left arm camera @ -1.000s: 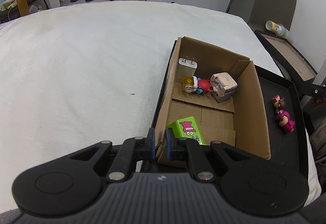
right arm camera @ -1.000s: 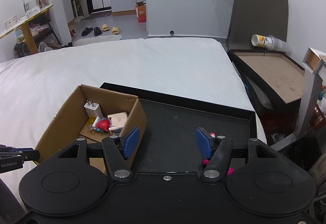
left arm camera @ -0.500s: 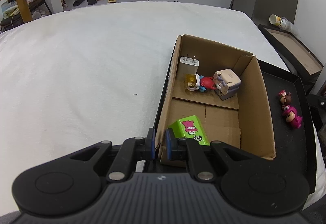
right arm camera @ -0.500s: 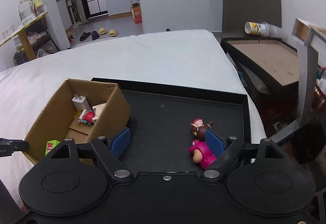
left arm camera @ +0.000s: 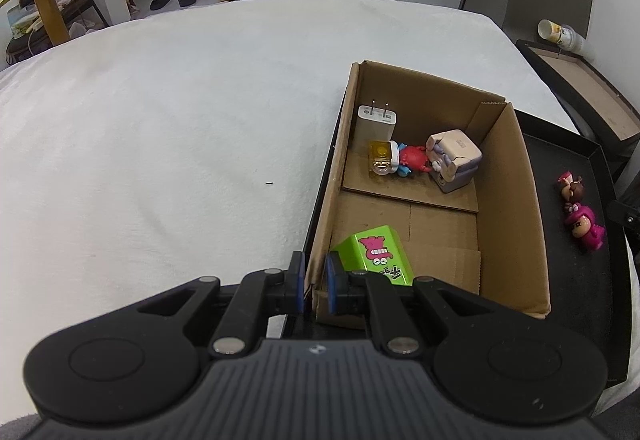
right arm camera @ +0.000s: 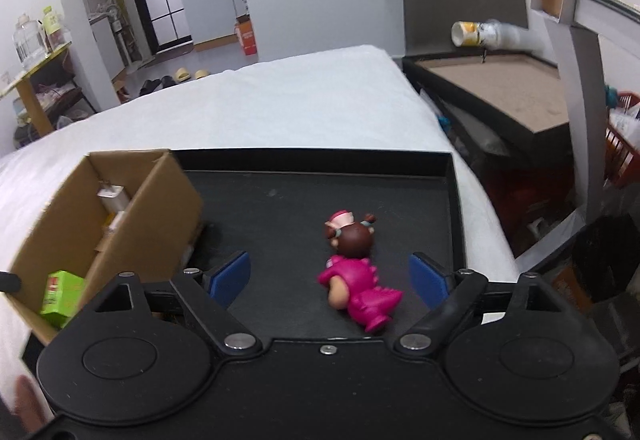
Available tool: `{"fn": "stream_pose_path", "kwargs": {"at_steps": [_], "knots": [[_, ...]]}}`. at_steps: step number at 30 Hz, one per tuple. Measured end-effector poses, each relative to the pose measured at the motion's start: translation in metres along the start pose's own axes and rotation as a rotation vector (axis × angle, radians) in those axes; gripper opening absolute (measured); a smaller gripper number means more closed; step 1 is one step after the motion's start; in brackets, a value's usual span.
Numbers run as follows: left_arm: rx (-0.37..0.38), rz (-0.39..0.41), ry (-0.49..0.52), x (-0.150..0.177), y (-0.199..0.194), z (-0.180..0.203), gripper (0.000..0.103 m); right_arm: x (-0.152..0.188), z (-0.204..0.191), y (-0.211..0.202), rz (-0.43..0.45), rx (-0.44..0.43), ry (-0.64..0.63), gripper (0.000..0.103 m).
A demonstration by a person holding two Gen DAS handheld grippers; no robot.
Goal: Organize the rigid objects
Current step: 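Move the right tool to the pink dinosaur figure and grasp it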
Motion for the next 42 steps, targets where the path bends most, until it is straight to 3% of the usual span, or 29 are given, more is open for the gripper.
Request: {"fn": "stream_pose_path", "kwargs": {"at_steps": [21, 23, 24, 25, 26, 42], "knots": [[-0.025, -0.016, -0.01, -0.001, 0.004, 0.002, 0.01, 0.009, 0.016, 0.052, -0.094, 0.073, 0.006, 0.083], [-0.024, -0.016, -0.009, -0.001, 0.004, 0.002, 0.01, 0.009, 0.015, 0.054, -0.1, 0.08, 0.001, 0.08], [-0.024, -0.015, -0.008, -0.001, 0.004, 0.002, 0.01, 0.009, 0.014, 0.055, -0.107, 0.089, -0.006, 0.072], [-0.026, -0.014, -0.006, -0.001, 0.004, 0.003, 0.01, 0.011, 0.012, 0.057, -0.119, 0.099, -0.016, 0.059], [-0.026, -0.012, -0.005, -0.001, 0.003, 0.002, 0.01, 0.013, 0.011, 0.06, -0.139, 0.102, -0.025, 0.054], [-0.005, -0.001, -0.008, 0.001, -0.002, 0.002, 0.01, 0.019, -0.012, 0.035, -0.17, 0.091, -0.099, 0.053]]}}
Point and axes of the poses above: each gripper's, at about its wrist camera, not at the fingertips, and y roughly the way its jaws point, z to its right, x to its underside, the point moved 8 cm from there along y, roughly the way its jaws point, and after that the axes turned 14 degrees about -z, right-handed, at the moved point
